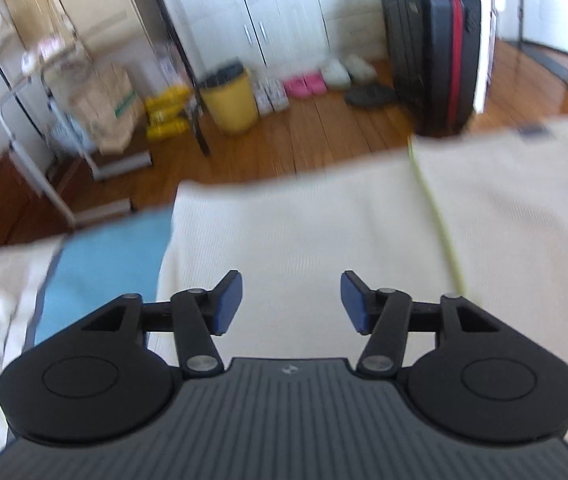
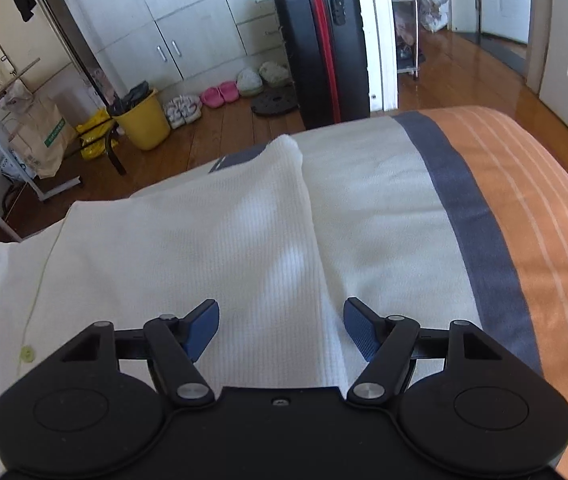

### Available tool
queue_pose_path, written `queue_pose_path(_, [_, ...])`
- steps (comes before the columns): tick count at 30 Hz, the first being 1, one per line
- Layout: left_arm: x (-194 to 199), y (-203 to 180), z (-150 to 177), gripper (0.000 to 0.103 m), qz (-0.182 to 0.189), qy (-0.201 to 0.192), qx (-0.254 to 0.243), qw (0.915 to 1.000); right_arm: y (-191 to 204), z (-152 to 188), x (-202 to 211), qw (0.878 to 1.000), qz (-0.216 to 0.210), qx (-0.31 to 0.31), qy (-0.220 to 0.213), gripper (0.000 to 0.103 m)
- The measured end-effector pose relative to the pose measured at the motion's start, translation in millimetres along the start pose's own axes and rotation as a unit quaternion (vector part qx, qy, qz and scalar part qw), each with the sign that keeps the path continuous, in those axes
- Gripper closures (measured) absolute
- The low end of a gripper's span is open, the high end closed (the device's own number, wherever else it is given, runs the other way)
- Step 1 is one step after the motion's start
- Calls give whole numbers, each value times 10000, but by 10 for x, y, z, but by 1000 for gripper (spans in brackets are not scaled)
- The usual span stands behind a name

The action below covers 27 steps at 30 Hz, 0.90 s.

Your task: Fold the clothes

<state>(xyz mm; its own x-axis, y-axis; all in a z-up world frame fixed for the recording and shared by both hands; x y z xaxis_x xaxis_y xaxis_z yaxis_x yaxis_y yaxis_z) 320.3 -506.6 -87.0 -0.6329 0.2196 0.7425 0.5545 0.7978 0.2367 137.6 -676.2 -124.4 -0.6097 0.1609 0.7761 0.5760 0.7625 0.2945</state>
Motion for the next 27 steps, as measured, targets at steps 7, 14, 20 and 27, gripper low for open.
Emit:
queue_pose_path(7, [451, 143, 1091, 41, -332, 758, -563, 9950, 31, 140, 578, 9999, -76, -56, 33, 29])
queue_pose_path(14, [725, 409, 1535, 40, -301, 530, -350, 9975, 72, 221, 1232, 9991, -306, -100, -280, 29])
queue_pose_path(20, [778, 726, 1504, 40, 106, 453, 652, 9968, 142, 392, 1404, 9940, -996, -339, -309, 29])
queue_pose_path(27, [787, 860, 1450, 39, 130, 317, 600, 9976, 16, 1011, 1294, 9982, -434, 370, 171, 29])
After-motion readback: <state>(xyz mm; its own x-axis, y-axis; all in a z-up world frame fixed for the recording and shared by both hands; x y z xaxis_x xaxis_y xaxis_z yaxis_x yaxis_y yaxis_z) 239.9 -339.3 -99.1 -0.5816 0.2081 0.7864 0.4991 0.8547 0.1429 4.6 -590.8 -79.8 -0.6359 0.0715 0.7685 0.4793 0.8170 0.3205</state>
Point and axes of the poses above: each gripper's, at about its wrist camera, not at the fingertips, and x roughly against the way its jaws point, y to its left, z to its underside, the point moved 7 cm from there along -x, roughly the way its jaws point, and after that the axes turned 2 degrees about -z, right-handed, at the moved point
